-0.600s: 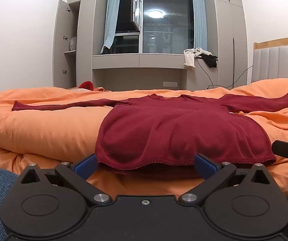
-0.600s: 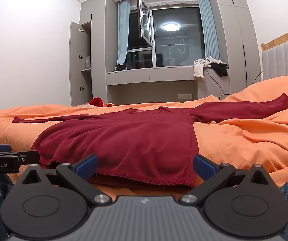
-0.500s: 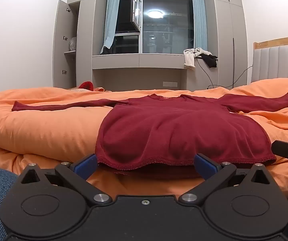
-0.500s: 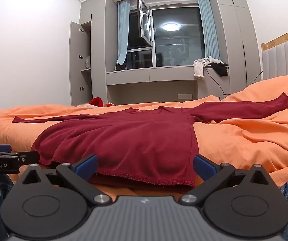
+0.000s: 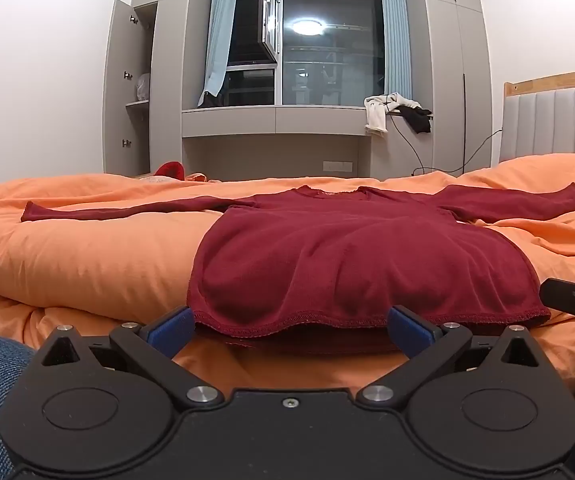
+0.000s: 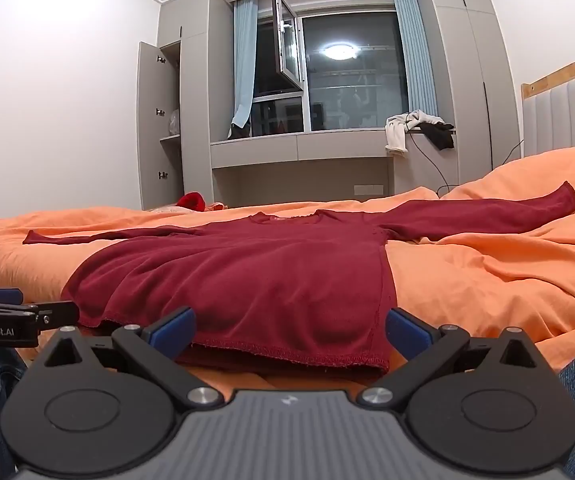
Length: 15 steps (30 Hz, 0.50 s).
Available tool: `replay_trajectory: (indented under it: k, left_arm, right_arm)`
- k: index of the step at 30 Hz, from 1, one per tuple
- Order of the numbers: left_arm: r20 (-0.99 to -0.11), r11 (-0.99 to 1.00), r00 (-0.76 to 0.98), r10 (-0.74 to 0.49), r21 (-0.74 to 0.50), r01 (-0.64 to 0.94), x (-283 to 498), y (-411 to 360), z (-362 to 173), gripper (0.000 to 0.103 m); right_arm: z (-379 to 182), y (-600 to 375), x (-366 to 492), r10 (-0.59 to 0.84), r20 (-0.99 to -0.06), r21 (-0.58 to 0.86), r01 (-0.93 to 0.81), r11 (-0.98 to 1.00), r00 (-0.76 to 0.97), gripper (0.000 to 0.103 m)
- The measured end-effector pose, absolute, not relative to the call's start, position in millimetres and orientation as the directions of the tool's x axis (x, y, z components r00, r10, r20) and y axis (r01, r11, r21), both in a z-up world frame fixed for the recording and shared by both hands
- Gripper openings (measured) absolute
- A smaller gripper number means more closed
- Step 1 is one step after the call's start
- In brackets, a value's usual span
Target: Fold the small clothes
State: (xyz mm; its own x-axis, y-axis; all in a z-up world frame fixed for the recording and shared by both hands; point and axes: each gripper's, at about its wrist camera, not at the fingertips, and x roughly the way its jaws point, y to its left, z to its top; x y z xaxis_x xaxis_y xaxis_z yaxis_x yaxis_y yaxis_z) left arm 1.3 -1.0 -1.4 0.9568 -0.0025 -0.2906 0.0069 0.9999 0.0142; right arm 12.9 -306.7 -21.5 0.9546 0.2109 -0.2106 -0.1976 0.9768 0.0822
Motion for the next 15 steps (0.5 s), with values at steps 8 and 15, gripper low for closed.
replay_trajectory:
  k: [8,15]
  left_arm:
    - [-0.292,1.000,0.956,-0.001,0.016,0.006,1.5,-1.1,-1.5,0.102]
    - [-0.293,1.000,0.956,-0.002,0.016,0.007,1.8,-1.3,-1.6,0.102]
  right_arm:
    - [-21.4,-306.2,13.2,0.211,-0.212,0.083,-0.198,0.977,0.954,0.103]
    - [-21.6,-306.0,13.3,0.212,-0.214,0.084,-0.198,0.977,0.954,0.103]
